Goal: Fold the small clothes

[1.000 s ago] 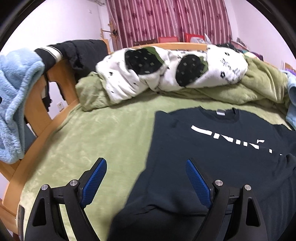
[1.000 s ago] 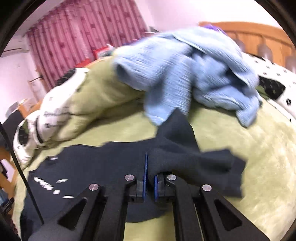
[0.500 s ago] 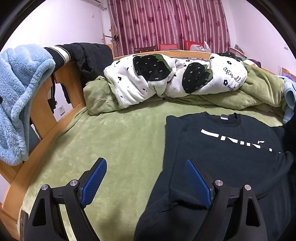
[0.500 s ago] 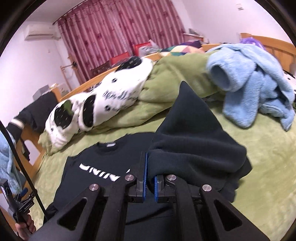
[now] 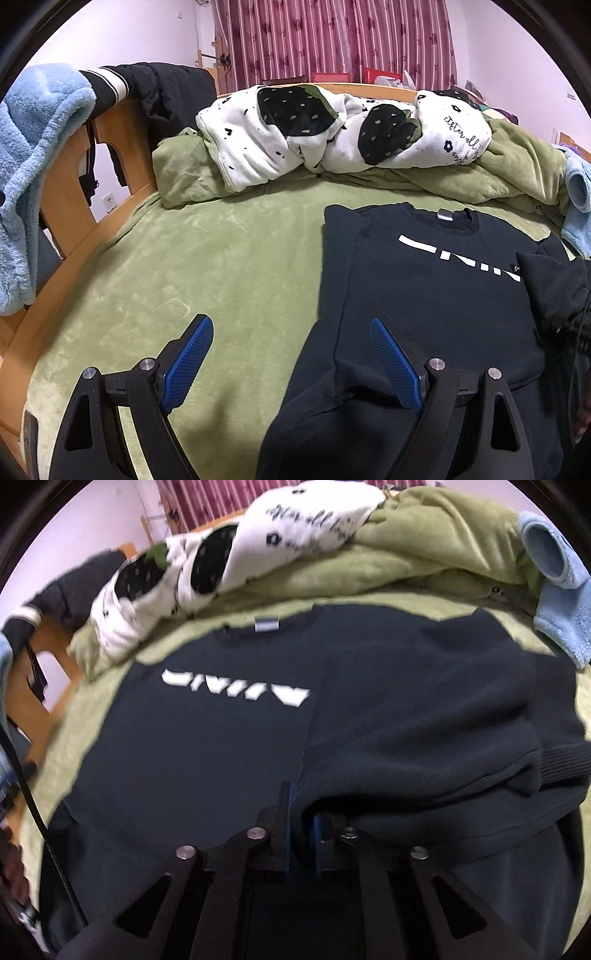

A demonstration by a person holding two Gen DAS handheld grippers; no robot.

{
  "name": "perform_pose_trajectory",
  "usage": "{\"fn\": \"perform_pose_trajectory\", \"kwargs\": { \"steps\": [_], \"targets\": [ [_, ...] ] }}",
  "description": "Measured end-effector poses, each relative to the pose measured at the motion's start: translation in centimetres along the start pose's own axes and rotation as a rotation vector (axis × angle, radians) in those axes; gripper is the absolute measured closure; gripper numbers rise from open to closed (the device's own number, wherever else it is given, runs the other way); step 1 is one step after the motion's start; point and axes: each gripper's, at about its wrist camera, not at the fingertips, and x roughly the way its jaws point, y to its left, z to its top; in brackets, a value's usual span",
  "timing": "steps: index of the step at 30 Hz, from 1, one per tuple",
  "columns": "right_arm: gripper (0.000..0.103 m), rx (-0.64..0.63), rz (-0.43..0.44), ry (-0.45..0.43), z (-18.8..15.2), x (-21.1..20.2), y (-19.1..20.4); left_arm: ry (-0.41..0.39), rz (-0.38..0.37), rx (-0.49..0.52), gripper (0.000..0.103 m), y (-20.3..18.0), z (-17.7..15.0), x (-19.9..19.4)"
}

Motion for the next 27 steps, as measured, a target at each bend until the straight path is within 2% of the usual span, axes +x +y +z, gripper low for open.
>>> {"fn": "perform_pose_trajectory", "kwargs": {
  "steps": [2, 3, 8, 14, 20, 23, 27],
  "targets": [
    [0.071, -0.022, 0.038, 0.022, -0.6, -0.2, 0.0, 0.014, -0.018, -0.015, 0.016, -0.1, 0.1, 0.4],
    [0.068, -0.041, 0.056, 0.022, -0.9, -0.6, 0.1, 0.022, -0.027, -0.024, 0.016, -0.1, 0.1, 0.5],
    [0.063, -0.173, 0.056, -0.016, -2.0, -6.0, -1.1, 0.037, -0.045, -0.051, 0.016, -0.4, 0.4, 0.7],
    [0.059, -0.077, -0.058, -0.133, 0.4, -11.3, -7.9, 0.014, -0.048, -0.049, 0.016, -1.1, 0.9, -0.1],
    [0.051, 0.069, -0.101, -0.133, 3.0, -10.0, -15.0, 0.011, -0.045, -0.050, 0.016, -1.3, 0.9, -0.1],
    [0.050, 0.093, -0.079, -0.104, 3.6, -8.0, -16.6, 0.014, -0.042, -0.054, 0.016, -1.5, 1.1, 0.1],
    [0.049, 0.104, -0.101, -0.082, 3.3, -5.4, -17.3, 0.025, -0.036, -0.043, 0.016, -1.8, 1.0, 0.8]
  ]
}}
